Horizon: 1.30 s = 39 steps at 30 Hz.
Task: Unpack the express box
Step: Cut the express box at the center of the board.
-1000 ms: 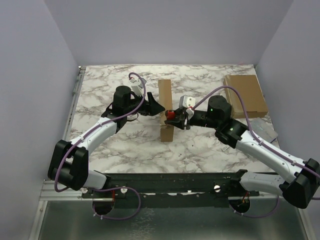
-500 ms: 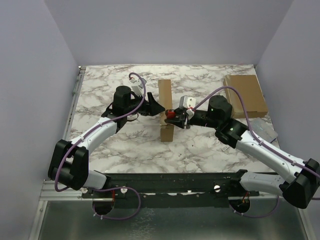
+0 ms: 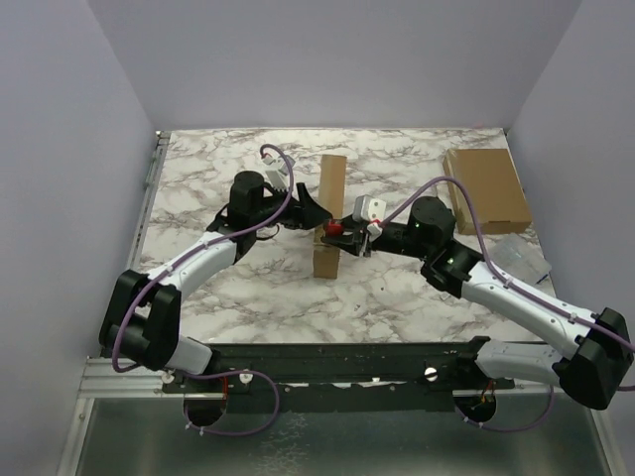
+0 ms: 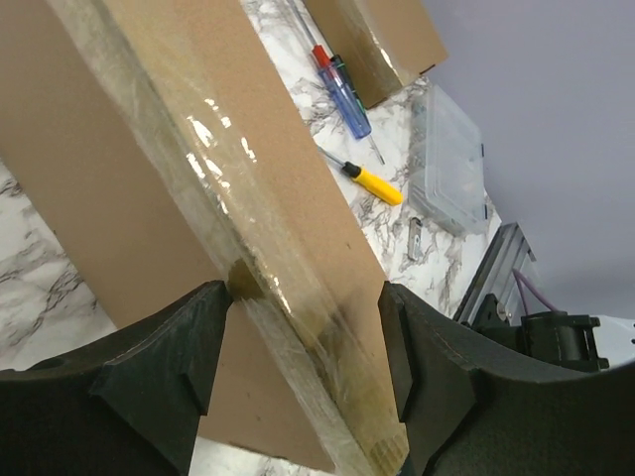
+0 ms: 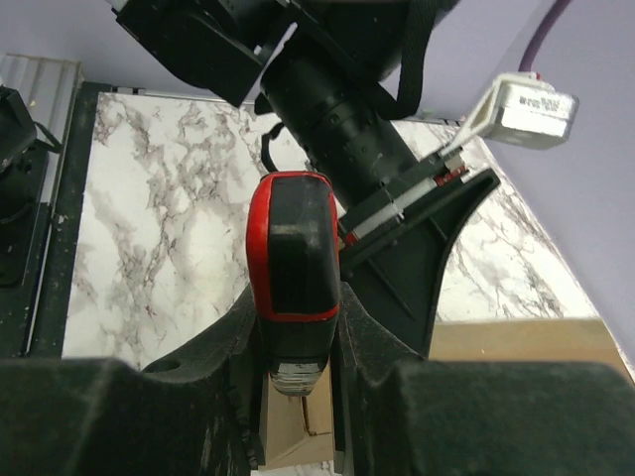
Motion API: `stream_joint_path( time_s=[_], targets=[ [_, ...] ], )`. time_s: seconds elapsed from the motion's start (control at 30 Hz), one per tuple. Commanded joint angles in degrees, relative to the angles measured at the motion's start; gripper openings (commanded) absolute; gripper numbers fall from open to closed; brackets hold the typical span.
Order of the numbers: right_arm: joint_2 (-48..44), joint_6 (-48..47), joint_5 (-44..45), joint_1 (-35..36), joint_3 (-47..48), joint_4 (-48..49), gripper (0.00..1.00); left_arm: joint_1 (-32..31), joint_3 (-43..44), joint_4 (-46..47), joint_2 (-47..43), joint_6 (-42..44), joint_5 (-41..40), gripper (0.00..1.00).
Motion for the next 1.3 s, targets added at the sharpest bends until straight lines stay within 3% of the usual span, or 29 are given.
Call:
stream_joint_path(
  time_s=[0.0, 0.17, 0.4, 0.53, 0.6, 0.7, 0.77, 0.87, 1.03, 1.13, 1.27],
  targets=[
    [-0.24, 0.8, 4.81, 1.87, -1.14, 5.75, 0.01, -4.2, 0.24, 6.01, 5.41, -4.32, 4.79, 0.67],
    [-1.24, 1.32, 12.11, 4.67, -3.01, 7.29, 0.01, -7.45, 1.11, 9.16, 7.19, -6.44, 5.94, 0.67],
    [-4.02, 4.12, 33.48, 10.53, -7.04, 10.13, 0.01, -7.11, 0.01, 12.58, 7.34, -9.07, 5.73, 0.69],
    [-5.04, 7.22, 41.27, 11.58, -8.54, 10.46, 0.0, -1.08, -0.87, 12.39, 4.88, -10.56, 6.66, 0.76],
    [-4.46, 8.5, 43.14, 11.63, -8.13, 9.63, 0.01, 3.42, -1.67, 10.94, 2.44, -10.31, 6.06, 0.86],
    [-1.74, 11.26, 47.24, 11.63, -5.36, 6.67, 0.01, 9.33, -4.4, 8.93, -2.82, -8.69, 2.14, 0.92],
    [-0.22, 12.21, 49.03, 11.7, -3.87, 5.46, 0.01, 9.87, -7.0, 7.46, -7.79, -4.04, -3.27, 0.93],
    [0.98, 13.37, 50.13, 11.8, -2.66, 4.52, 0.01, 4.61, -15.11, 10.47, -17.14, 6.1, -10.99, 0.91],
    [1.15, 13.96, 47.83, 11.81, -2.26, 3.94, 0.01, -9.84, -30.67, 23.47, -31.42, 18.26, -24.53, 0.93],
    [1.14, 14.81, 46.99, 11.74, -2.8, 4.42, 0.01, -15.94, -36.32, 35.26, -30.37, 23.36, -27.28, 0.92],
    [1.32, 15.35, 46.62, 11.78, -2.67, 4.26, 0.01, -18.89, -37.56, 47.94, -19.2, 29.55, -27.53, 0.91]
  ],
)
